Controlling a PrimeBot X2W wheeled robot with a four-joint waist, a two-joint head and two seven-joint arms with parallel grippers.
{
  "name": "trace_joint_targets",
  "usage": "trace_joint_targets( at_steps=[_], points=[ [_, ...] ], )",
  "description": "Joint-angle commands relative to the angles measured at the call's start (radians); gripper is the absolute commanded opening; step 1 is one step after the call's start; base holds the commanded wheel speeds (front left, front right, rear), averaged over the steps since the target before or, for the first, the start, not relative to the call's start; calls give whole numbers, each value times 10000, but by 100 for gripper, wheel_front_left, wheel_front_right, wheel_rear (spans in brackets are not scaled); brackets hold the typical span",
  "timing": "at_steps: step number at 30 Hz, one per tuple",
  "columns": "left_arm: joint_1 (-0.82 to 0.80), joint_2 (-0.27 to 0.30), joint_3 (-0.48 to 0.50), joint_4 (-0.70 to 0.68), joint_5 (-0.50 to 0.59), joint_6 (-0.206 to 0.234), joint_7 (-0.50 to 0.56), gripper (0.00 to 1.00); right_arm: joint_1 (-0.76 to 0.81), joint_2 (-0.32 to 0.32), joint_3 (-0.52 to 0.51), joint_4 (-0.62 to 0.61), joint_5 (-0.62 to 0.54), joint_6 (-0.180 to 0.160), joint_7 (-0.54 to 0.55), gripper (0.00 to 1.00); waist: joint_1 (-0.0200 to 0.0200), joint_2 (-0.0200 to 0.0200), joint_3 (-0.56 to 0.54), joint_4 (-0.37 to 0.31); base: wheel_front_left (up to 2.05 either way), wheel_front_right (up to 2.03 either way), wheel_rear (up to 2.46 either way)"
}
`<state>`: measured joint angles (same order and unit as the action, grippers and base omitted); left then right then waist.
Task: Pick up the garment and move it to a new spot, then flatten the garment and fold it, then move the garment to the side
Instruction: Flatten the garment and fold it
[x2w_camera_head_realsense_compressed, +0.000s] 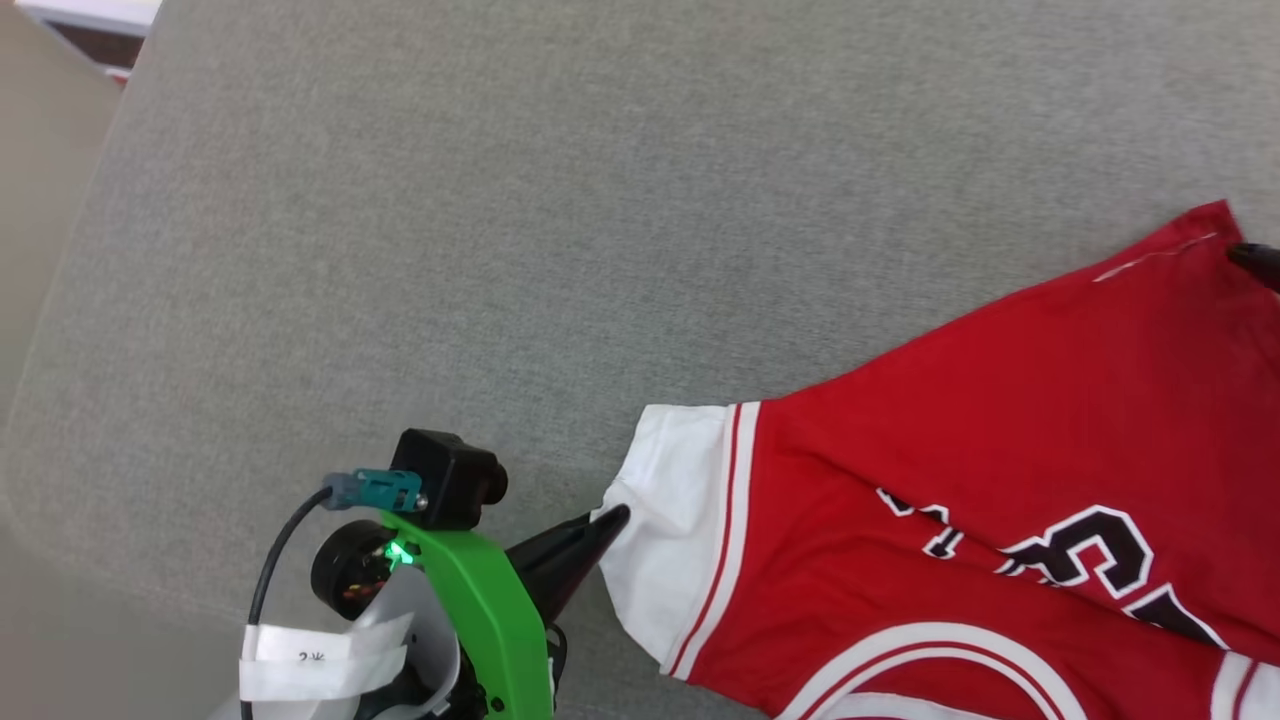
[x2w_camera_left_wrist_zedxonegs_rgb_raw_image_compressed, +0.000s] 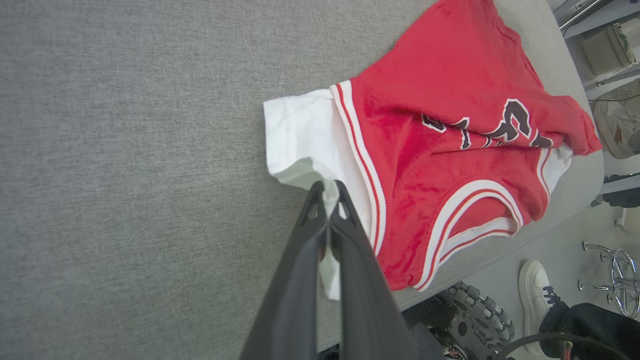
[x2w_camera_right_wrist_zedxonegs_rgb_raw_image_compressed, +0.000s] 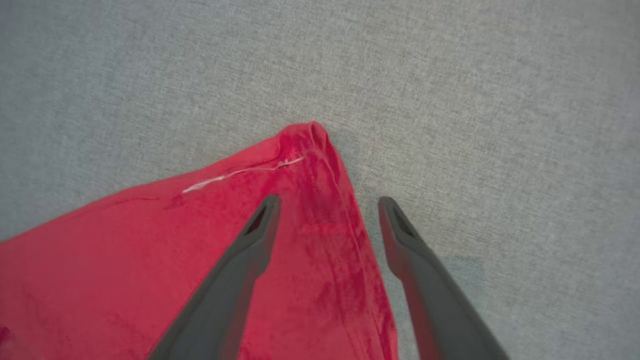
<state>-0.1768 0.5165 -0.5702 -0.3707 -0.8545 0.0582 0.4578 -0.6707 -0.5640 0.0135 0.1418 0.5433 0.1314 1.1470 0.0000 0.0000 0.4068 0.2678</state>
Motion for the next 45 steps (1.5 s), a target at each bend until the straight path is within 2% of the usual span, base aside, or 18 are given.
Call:
trace_joint_targets(
  at_steps=[1,16,17,18,19,24,30,45],
  points=[
    [-198,-96,-15,26,34,-73,-69,0,-171,-37,78,149,-107,-7,-65,100,0,0,493,516,0,0,0],
    [-356,-234,-96,218,19,-228,-239,0,0,-466,1112,1196,-212,-7,-207,100,0,0,776,884,0,0,0],
    [-362,-229,-91,225,13,-228,-240,0,57,-513,1201,1214,-164,-7,-193,72,0,0,787,880,0,0,0],
    [-366,-226,-84,232,7,-228,-244,0,86,-547,1252,1219,-129,-7,-211,8,0,0,797,874,0,0,0],
    [-374,-226,-74,242,-1,-229,-252,0,107,-584,1295,1226,-91,-7,-254,0,0,0,809,868,0,0,0],
    [-410,-239,-38,353,-27,-232,-304,0,24,-607,1253,1291,88,-7,-705,0,0,0,768,808,0,0,0],
    [-466,-179,146,579,43,-181,-500,0,-178,-507,1199,1455,167,-7,-1839,0,0,0,340,557,0,0,0],
    [-686,202,1012,359,255,212,-1016,0,-311,-522,1471,1332,872,-7,-4201,0,0,0,-1437,-698,0,0,0]
  ],
)
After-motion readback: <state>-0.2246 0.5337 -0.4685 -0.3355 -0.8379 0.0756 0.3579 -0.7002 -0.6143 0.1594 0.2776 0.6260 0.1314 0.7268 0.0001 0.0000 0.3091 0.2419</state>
